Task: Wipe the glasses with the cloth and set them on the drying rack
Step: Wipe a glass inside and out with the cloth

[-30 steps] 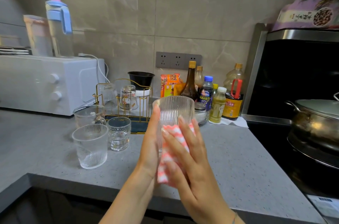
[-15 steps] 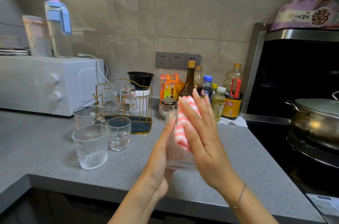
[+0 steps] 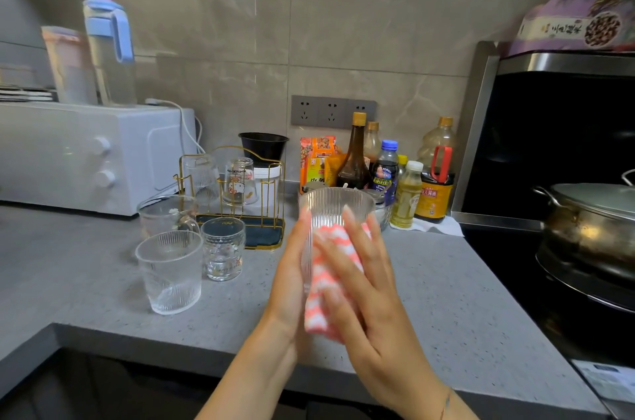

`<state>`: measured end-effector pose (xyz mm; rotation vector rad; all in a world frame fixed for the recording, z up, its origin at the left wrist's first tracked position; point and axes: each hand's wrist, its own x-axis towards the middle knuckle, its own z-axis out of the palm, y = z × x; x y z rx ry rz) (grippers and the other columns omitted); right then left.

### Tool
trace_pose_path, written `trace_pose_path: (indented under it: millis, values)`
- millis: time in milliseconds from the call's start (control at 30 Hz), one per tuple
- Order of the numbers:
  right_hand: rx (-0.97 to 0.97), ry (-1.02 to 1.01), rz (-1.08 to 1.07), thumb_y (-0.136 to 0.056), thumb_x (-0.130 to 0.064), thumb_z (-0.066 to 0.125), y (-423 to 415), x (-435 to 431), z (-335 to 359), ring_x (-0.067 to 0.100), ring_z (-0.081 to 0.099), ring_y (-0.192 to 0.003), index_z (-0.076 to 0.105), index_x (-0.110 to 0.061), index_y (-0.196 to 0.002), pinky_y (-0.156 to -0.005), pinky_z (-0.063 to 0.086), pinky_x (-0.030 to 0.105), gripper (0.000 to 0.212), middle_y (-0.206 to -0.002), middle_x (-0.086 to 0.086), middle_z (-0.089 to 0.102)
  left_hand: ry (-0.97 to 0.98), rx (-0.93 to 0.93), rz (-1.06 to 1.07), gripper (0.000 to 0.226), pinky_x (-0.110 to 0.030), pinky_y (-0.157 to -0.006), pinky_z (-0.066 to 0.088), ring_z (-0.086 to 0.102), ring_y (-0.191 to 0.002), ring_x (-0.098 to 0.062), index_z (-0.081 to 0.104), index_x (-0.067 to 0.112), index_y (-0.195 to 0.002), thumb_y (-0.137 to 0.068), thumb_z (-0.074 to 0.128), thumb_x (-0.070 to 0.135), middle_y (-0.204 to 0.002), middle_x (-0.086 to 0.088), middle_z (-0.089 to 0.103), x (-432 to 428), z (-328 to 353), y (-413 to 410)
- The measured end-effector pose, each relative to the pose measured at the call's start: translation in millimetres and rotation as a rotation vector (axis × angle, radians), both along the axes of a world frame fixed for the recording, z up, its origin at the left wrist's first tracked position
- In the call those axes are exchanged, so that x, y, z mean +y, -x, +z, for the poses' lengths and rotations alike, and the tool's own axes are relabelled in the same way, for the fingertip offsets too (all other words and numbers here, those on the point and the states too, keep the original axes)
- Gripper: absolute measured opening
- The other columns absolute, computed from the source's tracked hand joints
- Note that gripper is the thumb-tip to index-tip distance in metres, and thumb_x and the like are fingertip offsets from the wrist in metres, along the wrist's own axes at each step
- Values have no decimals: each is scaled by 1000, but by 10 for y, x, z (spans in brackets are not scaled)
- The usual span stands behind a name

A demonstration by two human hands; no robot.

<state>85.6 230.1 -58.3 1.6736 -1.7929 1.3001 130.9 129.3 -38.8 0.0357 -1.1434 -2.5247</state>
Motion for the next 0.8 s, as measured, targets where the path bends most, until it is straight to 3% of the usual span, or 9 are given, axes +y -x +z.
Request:
trace_pose_path:
  millis: [133,200,300,433,567,667,800]
  values:
    - [-28,63,-57,-98,-47,29,143,-37,225,9,-8,-147,30,-41,-145,-117,-1,17,47,-158,-21,7,122,-10,67,47,-43,-99,46,66,-111,-23,72,23,-116,-89,46,53,-118,-8,70,61,-38,-26]
    - [-72,74,-67,-98,-46,30,241,-57,326,5,-8,-146,31,-42,-144,-116,1,16,46,-157,-24,7,163,-39,103,48,-45,-96,46,67,-107,-24,70,26,-117,-88,48,56,-115,-7,72,85,-63,-39]
    - [-132,56,-64,-99,-40,28,340,-76,393,0,-9,-145,26,-45,-144,-114,2,27,46,-156,-27,7,207,-46,118,52,-44,-94,48,66,-107,-25,67,28,-120,-84,48,61,-114,-8,72,100,-91,-43]
    - [-46,39,-104,-100,-40,24,301,-65,293,4,-9,-146,18,-38,-148,-120,-4,33,49,-158,-21,7,246,-33,157,51,-37,-87,50,67,-106,-21,67,29,-120,-85,48,61,-111,-4,73,100,-76,-55]
    - [-38,55,-167,-98,-53,20,251,-49,257,4,-7,-146,25,-42,-141,-120,-5,31,45,-157,-23,4,190,-34,147,51,-38,-89,48,68,-106,-23,69,23,-118,-87,49,57,-112,-8,72,90,-41,-65]
    - [62,47,-230,-100,-43,21,244,-33,255,7,1,-147,30,-34,-146,-119,0,36,48,-157,-17,8,132,-46,137,56,-39,-92,46,65,-112,-23,66,22,-124,-88,48,61,-119,-8,69,82,-28,-43]
    - [-49,42,10,-101,-31,26,166,-40,212,6,8,-147,39,-32,-142,-118,13,31,43,-157,-18,19,11,11,114,60,-33,-89,46,66,-110,-18,61,19,-129,-91,43,61,-124,-6,67,97,-1,-14]
